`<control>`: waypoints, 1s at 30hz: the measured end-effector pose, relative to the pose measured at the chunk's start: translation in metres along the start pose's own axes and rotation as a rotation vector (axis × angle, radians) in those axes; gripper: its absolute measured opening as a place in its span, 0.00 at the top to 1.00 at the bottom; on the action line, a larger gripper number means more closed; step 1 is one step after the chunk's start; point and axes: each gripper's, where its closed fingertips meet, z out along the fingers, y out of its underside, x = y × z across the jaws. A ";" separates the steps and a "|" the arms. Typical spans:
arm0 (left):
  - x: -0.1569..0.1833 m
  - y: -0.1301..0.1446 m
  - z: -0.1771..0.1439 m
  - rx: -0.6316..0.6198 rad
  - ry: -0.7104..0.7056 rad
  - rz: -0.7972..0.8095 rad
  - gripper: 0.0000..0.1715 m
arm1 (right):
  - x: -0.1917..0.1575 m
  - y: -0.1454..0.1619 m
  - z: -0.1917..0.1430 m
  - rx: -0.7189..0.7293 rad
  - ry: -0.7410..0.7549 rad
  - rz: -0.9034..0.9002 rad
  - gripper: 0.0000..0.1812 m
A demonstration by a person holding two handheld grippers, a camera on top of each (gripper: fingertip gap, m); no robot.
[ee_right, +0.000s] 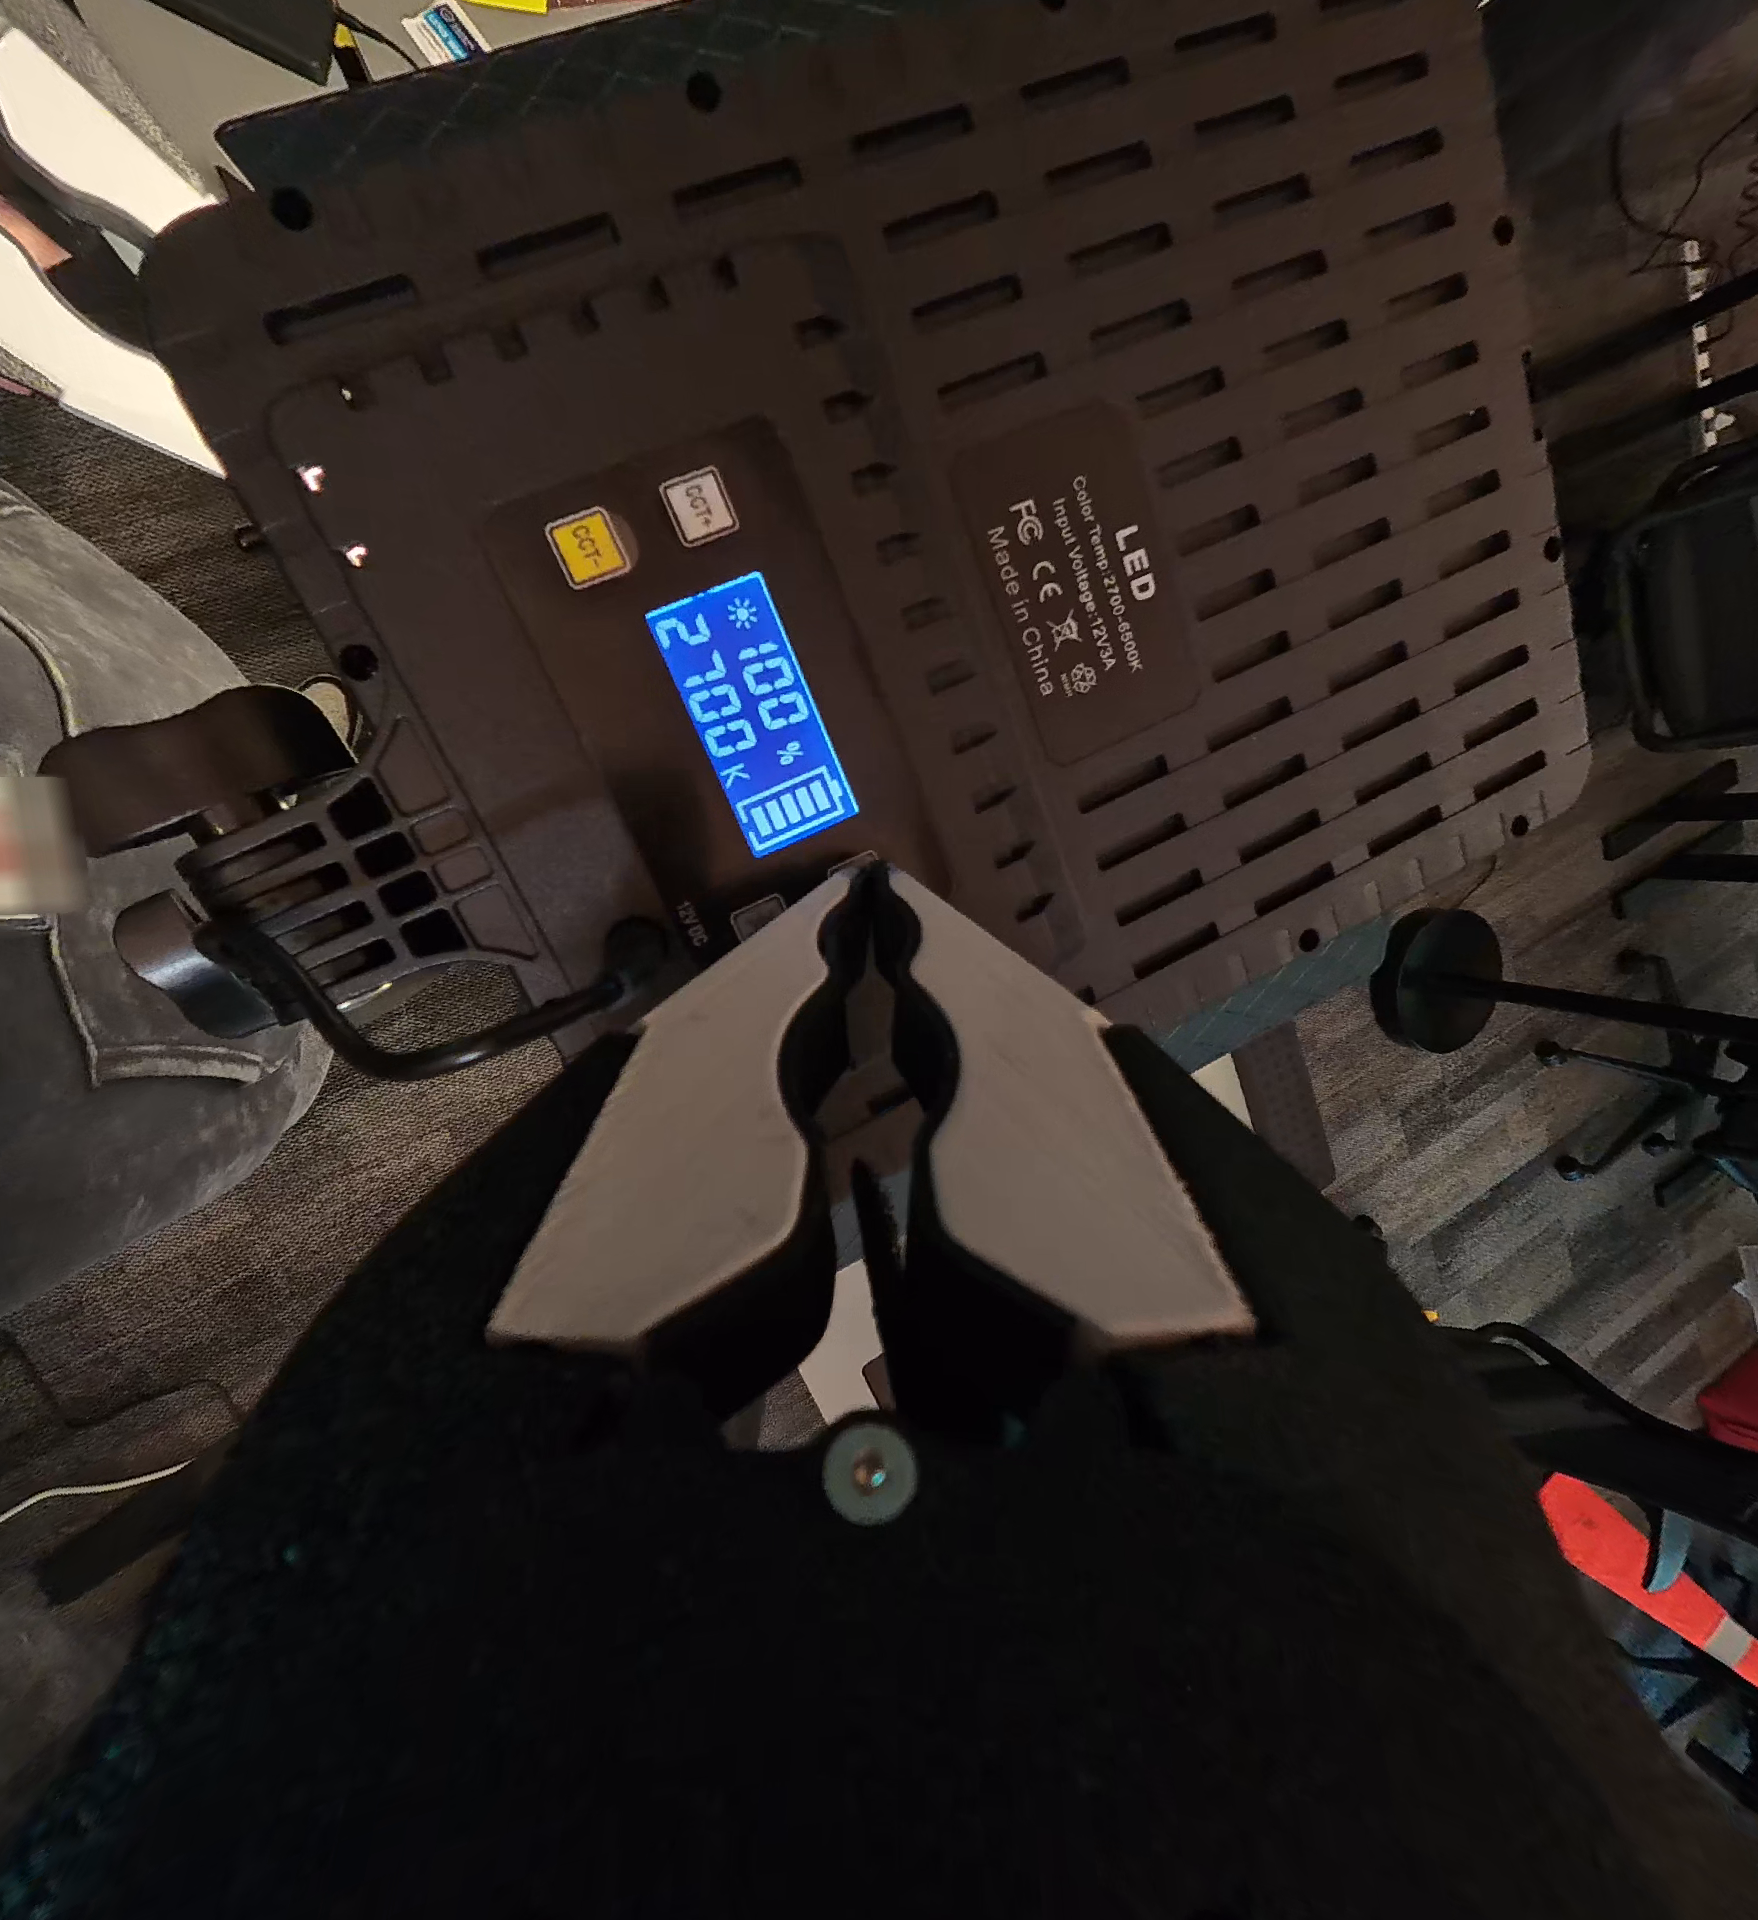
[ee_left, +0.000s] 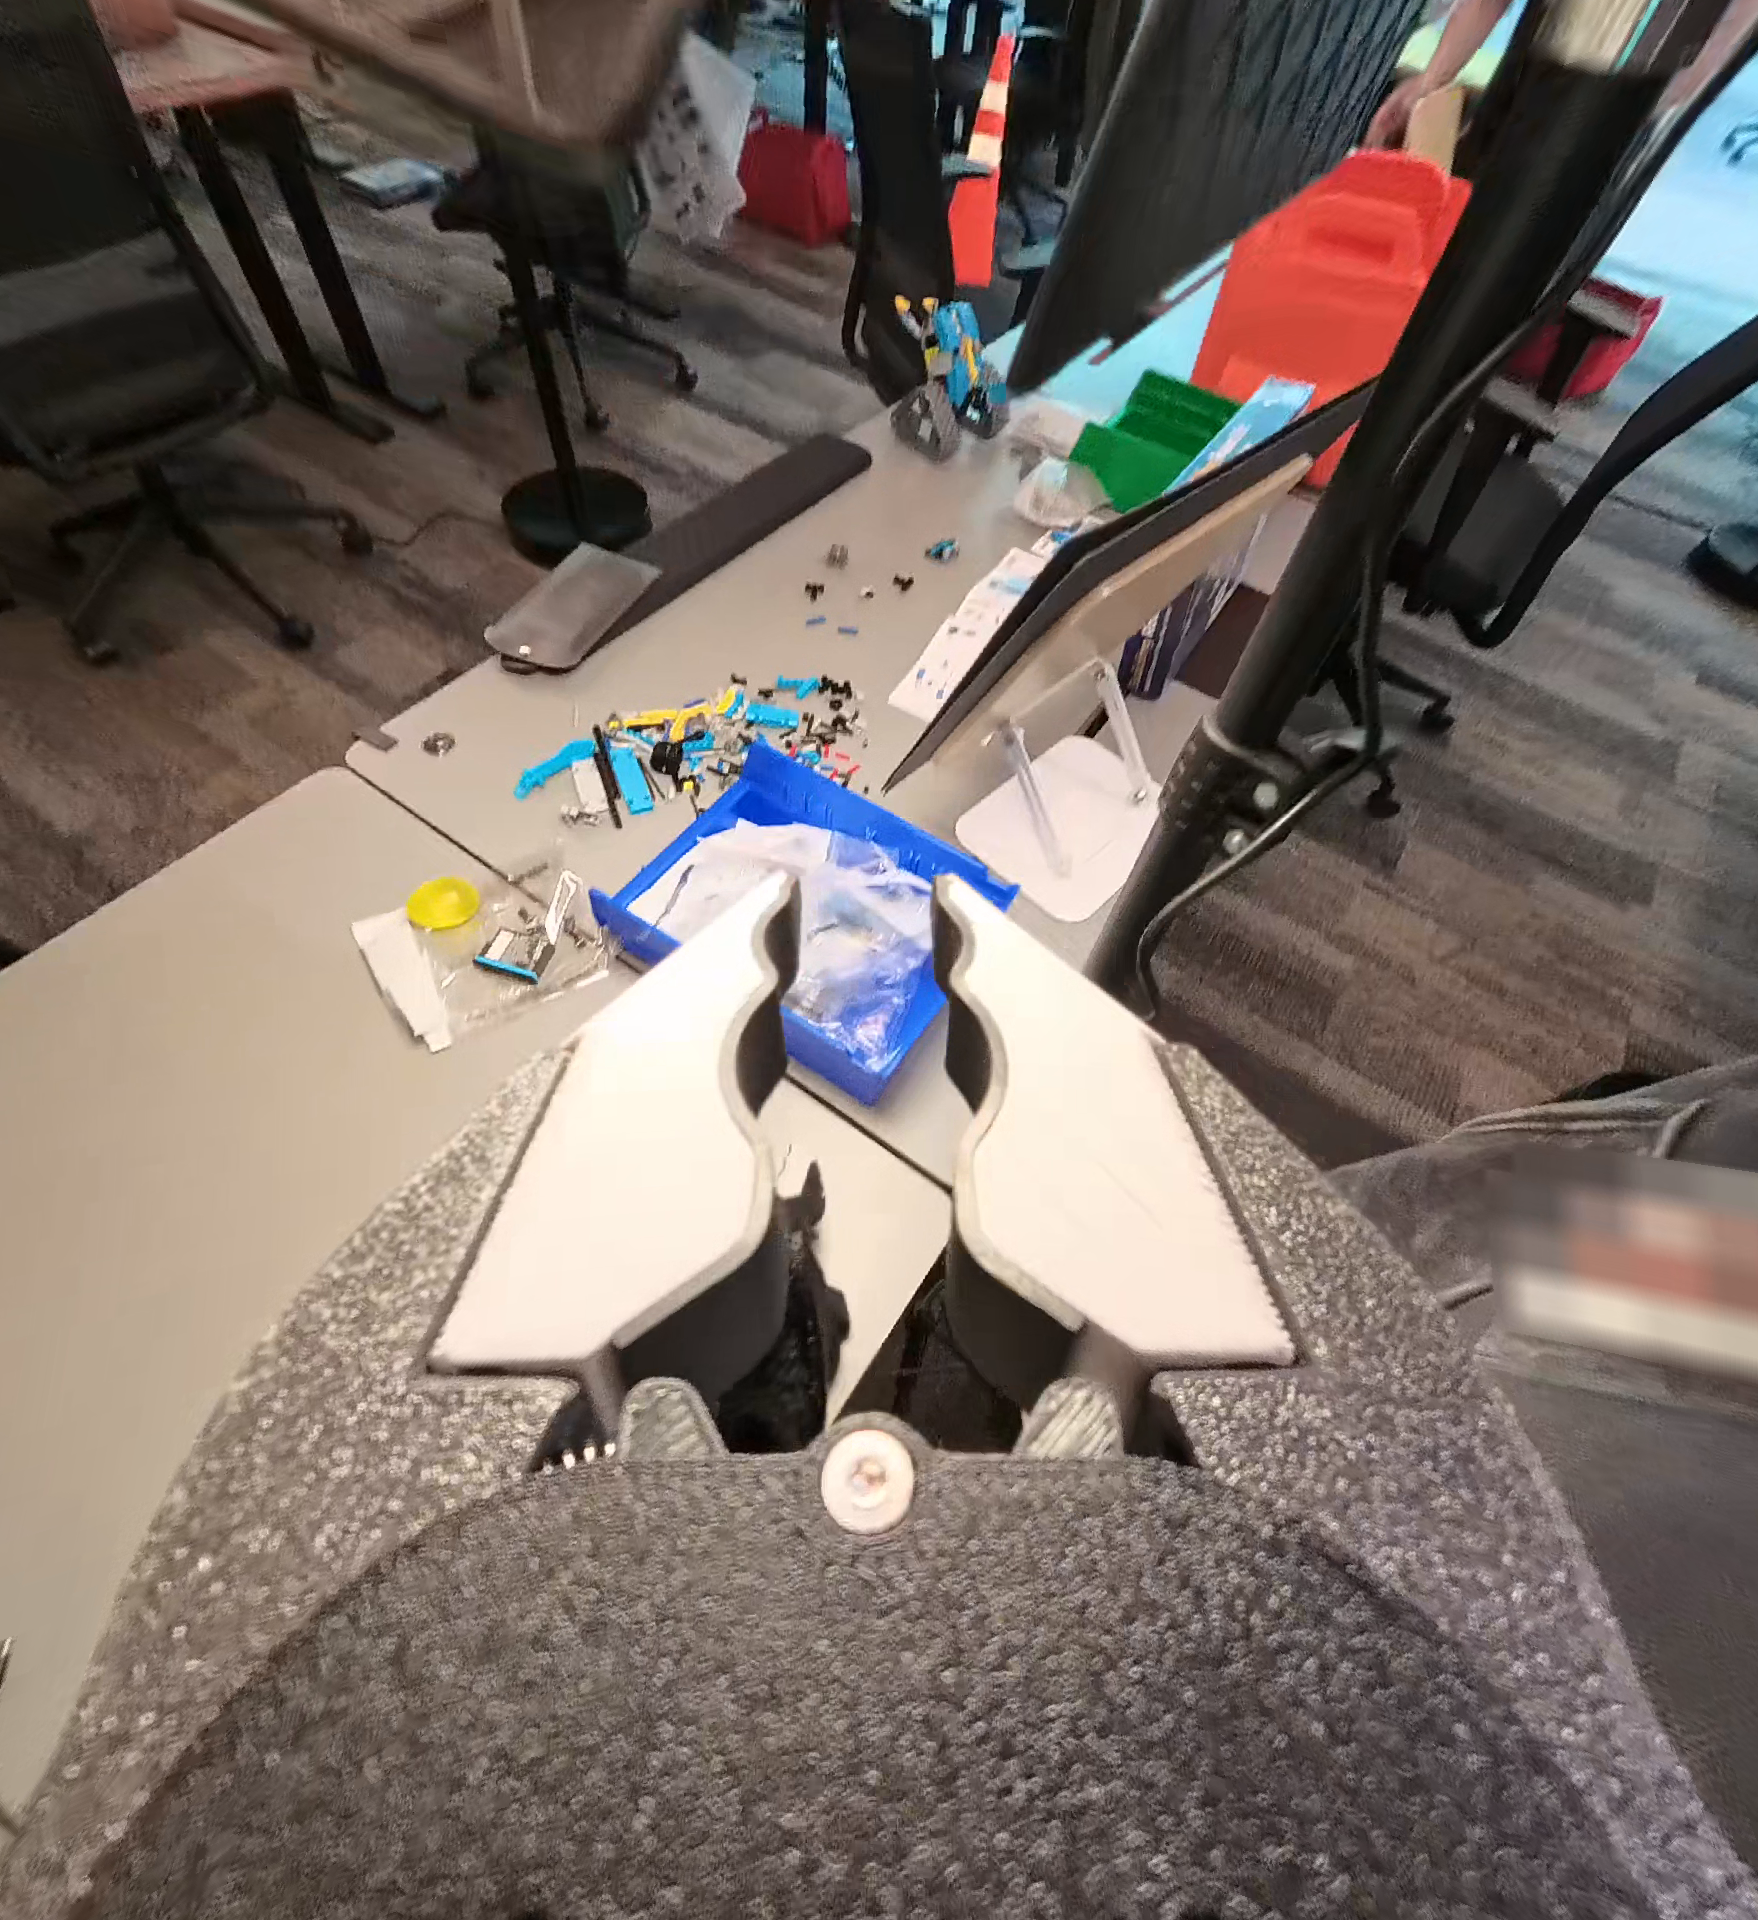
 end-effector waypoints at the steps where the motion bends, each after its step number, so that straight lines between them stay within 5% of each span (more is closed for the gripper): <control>1: 0.000 0.003 0.000 -0.007 -0.004 0.000 0.86 | 0.000 0.000 0.000 -0.003 0.001 0.000 1.00; 30: 0.002 -0.007 0.002 0.008 0.015 -0.007 0.86 | -0.003 0.001 -0.022 0.096 -0.012 0.065 1.00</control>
